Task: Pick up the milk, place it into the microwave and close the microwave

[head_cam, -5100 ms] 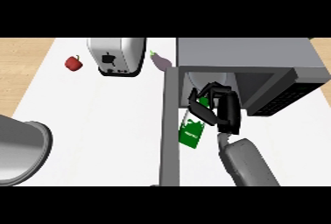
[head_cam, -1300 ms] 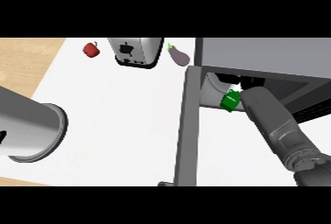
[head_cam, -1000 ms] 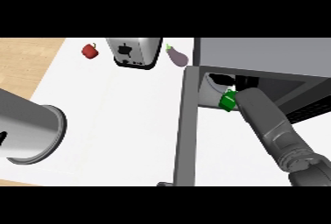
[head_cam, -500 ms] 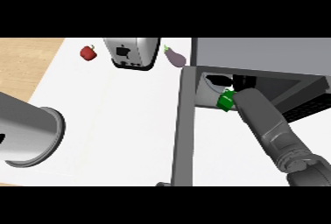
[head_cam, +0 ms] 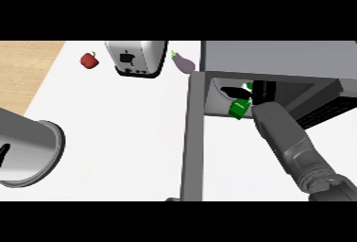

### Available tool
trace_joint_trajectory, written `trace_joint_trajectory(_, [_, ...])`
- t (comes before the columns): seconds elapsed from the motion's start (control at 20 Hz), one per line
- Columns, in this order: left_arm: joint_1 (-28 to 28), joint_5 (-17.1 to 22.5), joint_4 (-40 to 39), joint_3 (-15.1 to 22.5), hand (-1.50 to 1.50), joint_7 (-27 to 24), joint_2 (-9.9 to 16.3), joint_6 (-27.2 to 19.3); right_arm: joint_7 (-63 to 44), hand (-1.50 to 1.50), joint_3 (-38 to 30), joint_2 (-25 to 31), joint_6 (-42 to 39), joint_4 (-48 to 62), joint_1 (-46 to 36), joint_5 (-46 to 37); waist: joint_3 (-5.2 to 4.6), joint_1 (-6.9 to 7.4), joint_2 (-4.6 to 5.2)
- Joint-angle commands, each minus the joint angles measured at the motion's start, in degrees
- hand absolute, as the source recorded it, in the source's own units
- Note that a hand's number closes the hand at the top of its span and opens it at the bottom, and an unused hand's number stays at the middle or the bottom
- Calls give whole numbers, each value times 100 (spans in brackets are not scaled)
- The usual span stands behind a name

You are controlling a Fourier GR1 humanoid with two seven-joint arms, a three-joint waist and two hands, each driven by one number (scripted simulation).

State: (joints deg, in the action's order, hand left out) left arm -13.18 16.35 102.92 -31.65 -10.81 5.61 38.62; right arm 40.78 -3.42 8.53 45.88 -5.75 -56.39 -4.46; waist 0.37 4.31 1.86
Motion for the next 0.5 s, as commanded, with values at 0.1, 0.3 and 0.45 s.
trace_joint_trajectory(0.1, [80,-139,-118,7,-150,-25,-35,-115,769,-150,-331,94,-1072,-313,563,332,-17,-147,-56])
trace_joint_trajectory(0.3, [7,-280,-53,154,-150,-121,-168,-70,702,-150,-397,-272,-1200,-260,447,390,-23,-162,-86])
trace_joint_trajectory(0.45, [63,-337,85,331,-150,116,-243,-162,1135,-150,-514,-500,-1364,-437,863,524,-25,-258,-116])
